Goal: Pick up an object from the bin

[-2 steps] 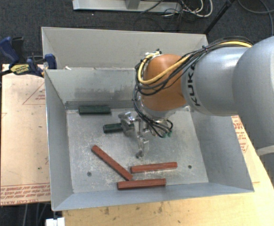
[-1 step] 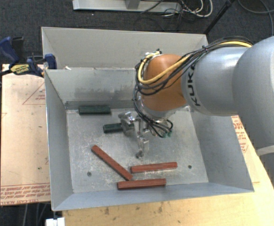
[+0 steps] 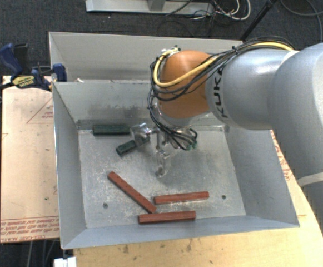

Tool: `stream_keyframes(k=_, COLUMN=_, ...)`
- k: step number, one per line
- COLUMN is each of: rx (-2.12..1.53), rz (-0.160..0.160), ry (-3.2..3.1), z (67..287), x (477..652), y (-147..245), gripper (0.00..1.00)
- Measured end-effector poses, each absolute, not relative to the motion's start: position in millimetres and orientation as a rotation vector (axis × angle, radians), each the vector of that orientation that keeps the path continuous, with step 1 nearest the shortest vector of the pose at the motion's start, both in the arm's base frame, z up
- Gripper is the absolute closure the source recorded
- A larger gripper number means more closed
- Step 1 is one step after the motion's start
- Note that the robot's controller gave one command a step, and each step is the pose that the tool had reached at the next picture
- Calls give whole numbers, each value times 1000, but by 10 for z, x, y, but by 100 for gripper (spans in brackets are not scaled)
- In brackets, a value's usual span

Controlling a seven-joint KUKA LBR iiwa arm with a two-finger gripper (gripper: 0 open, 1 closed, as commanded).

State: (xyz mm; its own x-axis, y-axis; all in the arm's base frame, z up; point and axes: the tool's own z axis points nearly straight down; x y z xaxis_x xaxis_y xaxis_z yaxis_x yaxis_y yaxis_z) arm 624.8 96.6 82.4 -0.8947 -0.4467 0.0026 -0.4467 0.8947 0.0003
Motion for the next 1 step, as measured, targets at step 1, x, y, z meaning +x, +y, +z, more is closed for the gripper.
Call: stream_keyframes(k=1, rx=718, rz=-3, ry=-3067, z=903, x=6400, y=1119, gripper=0)
